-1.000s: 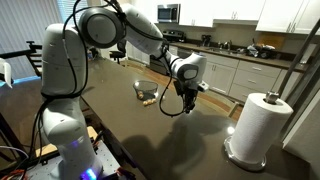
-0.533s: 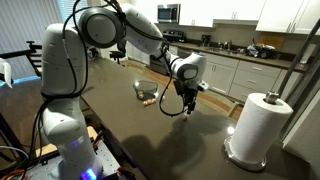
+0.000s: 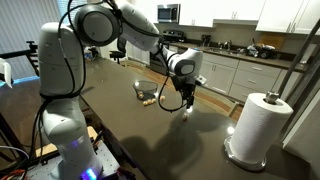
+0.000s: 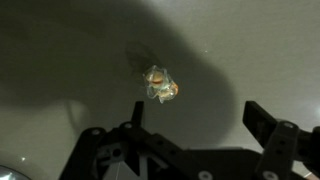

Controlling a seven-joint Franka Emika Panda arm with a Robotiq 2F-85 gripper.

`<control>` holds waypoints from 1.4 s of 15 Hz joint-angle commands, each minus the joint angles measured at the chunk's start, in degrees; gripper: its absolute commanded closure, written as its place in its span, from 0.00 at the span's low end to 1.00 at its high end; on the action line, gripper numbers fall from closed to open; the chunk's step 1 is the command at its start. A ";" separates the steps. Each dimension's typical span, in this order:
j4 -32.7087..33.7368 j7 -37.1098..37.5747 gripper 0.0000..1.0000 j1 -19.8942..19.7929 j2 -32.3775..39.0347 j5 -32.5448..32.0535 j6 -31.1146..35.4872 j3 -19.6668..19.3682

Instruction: Move the black basket to the left then move one object on the counter to the right

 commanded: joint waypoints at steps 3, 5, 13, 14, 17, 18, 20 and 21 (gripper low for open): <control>-4.27 -2.29 0.00 0.29 -4.84 -0.80 1.98 2.12; -4.96 -2.65 0.00 0.39 -5.73 -0.95 2.12 2.70; -6.26 -7.69 0.00 1.49 -7.33 -7.81 0.45 4.22; -6.07 -7.96 0.00 1.62 -7.30 -8.82 0.33 4.35; -5.34 -8.96 0.00 1.73 -7.43 -10.51 -0.05 4.72; -5.17 -9.36 0.00 1.68 -7.56 -10.66 -0.15 4.80; -4.90 -12.24 0.00 1.35 -7.92 -9.18 -0.70 5.11; -4.72 -13.91 0.00 1.21 -8.10 -8.38 -1.25 5.25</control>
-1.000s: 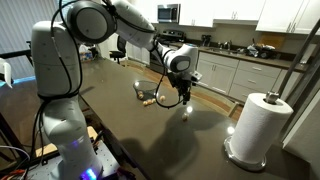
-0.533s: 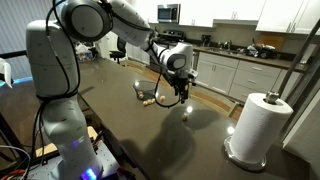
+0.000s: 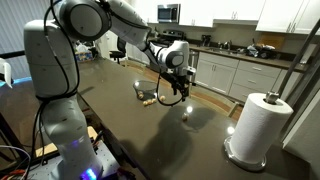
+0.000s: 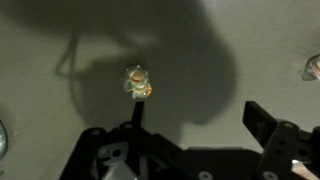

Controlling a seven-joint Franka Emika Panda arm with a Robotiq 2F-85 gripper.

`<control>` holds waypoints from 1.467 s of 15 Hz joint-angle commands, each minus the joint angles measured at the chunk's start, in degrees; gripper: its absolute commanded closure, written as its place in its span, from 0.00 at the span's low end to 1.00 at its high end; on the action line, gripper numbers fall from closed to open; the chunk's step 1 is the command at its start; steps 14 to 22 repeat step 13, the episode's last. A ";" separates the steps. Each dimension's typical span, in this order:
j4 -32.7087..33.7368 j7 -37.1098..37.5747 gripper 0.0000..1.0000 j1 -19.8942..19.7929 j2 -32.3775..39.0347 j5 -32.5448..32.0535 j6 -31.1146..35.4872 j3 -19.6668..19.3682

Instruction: Move the black basket to the left then move one object on the counter to the right

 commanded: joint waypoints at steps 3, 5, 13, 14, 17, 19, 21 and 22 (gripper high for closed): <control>0.41 -7.30 0.00 -0.60 -1.78 1.54 -2.07 0.57; 0.55 -8.15 0.00 -0.58 -1.87 1.51 -2.32 0.56; 0.13 -5.48 0.00 -0.31 -1.09 0.33 -0.70 0.37; 0.13 -5.48 0.00 -0.31 -1.09 0.33 -0.70 0.37; 0.13 -5.48 0.00 -0.31 -1.09 0.33 -0.70 0.37; 0.13 -5.48 0.00 -0.31 -1.09 0.33 -0.70 0.37; 0.13 -5.48 0.00 -0.31 -1.09 0.33 -0.70 0.37; 0.13 -5.48 0.00 -0.31 -1.09 0.33 -0.70 0.37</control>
